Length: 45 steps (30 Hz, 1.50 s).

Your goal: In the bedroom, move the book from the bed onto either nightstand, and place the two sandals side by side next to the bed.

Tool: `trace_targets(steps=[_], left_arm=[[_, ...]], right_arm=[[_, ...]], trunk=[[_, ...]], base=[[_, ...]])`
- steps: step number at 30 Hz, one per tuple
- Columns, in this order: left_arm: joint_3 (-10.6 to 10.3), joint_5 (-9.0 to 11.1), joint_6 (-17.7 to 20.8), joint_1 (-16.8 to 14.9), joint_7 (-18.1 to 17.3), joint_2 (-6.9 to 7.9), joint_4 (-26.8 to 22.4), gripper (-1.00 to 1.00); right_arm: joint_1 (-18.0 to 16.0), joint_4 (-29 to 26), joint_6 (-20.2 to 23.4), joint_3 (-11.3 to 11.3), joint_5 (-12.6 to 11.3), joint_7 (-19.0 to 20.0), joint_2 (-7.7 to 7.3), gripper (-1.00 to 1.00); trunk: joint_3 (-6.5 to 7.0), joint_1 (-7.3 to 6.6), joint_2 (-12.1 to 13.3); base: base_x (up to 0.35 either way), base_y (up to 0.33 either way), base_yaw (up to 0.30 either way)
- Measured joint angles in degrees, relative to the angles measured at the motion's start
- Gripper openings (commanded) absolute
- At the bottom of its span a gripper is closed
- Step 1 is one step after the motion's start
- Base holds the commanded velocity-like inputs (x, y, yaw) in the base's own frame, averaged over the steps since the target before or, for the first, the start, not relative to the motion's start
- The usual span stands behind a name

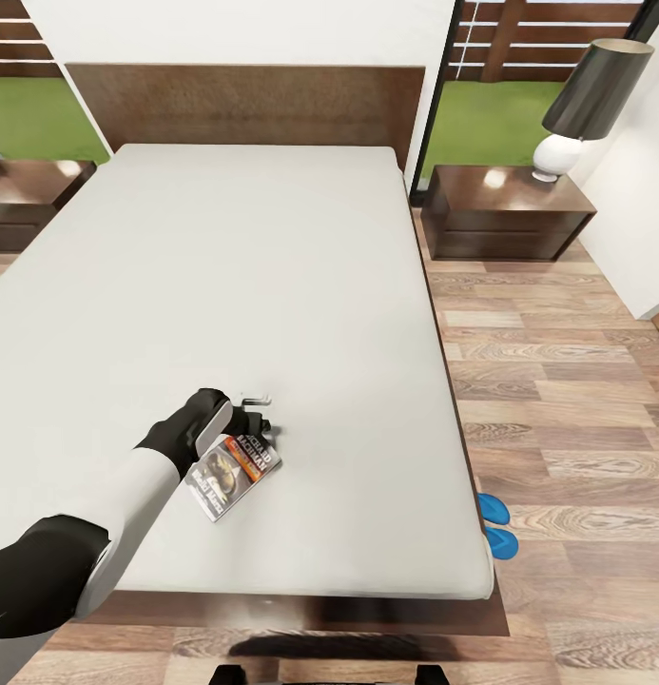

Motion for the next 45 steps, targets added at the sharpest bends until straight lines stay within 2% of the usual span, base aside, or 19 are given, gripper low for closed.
trace_targets(steps=[36, 40, 45], left_arm=[[0.0, 0.0, 0.0, 0.0, 0.0, 0.0, -0.1, 1.0], [-0.1, -1.6, 1.6, 0.0, 0.7, 0.0, -0.9, 1.0], [-0.1, -1.7, 1.6, 0.0, 0.6, 0.0, -0.9, 1.0]], right_arm=[[-0.1, -0.1, 0.0, 0.0, 0.0, 0.0, 0.01, 1.0], [-0.1, -0.1, 0.0, 0.0, 0.0, 0.0, 0.0, 1.0], [-0.1, -0.2, 0.0, 0.0, 0.0, 0.0, 0.01, 1.0]], trunk=[[-0.17, 0.21, -0.4], [-0.87, 1.04, -2.0], [-0.88, 1.06, -2.0]], base=[[0.0, 0.0, 0.0], [0.0, 0.0, 0.0], [0.0, 0.0, 0.0]])
